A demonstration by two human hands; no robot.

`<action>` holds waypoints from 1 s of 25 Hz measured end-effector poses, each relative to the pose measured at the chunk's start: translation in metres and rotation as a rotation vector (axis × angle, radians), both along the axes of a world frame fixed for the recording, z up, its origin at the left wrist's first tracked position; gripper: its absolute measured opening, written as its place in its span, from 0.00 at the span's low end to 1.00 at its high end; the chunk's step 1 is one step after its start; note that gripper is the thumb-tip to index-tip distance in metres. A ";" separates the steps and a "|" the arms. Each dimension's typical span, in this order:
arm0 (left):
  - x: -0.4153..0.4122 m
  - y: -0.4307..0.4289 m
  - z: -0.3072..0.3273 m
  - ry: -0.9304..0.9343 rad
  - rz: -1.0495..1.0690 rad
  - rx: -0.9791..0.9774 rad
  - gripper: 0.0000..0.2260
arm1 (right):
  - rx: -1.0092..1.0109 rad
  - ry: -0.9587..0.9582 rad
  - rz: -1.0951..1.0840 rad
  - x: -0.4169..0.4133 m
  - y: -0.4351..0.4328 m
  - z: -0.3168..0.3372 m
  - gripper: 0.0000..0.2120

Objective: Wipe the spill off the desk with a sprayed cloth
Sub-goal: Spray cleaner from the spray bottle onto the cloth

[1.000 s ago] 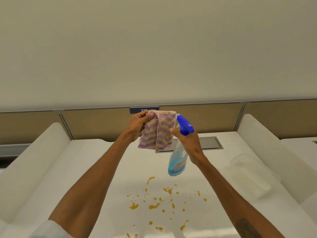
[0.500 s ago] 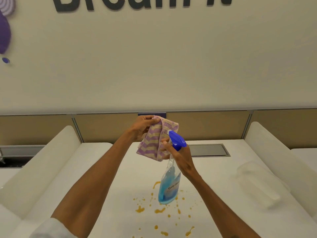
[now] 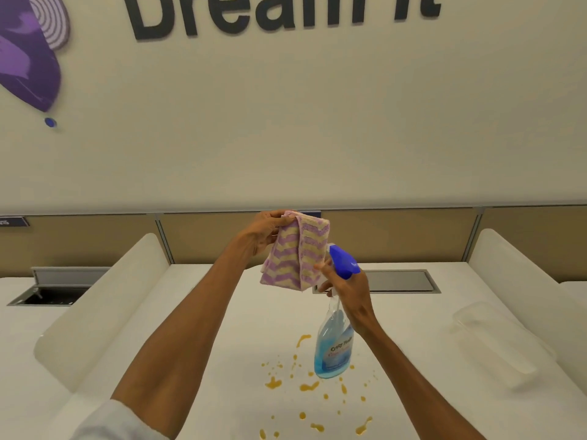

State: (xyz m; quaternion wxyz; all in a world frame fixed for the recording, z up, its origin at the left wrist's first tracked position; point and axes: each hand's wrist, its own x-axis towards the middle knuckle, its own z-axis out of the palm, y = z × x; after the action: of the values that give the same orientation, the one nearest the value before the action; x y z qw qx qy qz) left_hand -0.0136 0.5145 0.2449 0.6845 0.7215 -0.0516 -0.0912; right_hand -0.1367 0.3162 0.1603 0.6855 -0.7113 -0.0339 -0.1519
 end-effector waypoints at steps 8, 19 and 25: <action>-0.008 0.002 0.017 -0.039 -0.030 -0.064 0.16 | -0.113 -0.096 -0.071 -0.006 0.004 0.014 0.09; 0.003 0.010 0.024 -0.058 -0.014 -0.100 0.10 | -0.135 -0.038 -0.158 -0.009 -0.017 -0.007 0.09; 0.006 0.000 0.029 -0.072 -0.018 -0.123 0.11 | -0.199 -0.078 0.022 -0.028 -0.005 -0.032 0.07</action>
State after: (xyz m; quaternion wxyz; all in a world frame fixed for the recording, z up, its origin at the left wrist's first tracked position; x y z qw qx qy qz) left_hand -0.0081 0.5141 0.2743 0.7244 0.6803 -0.0882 -0.0680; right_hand -0.1647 0.3116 0.1284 0.6111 -0.7690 -0.0833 -0.1681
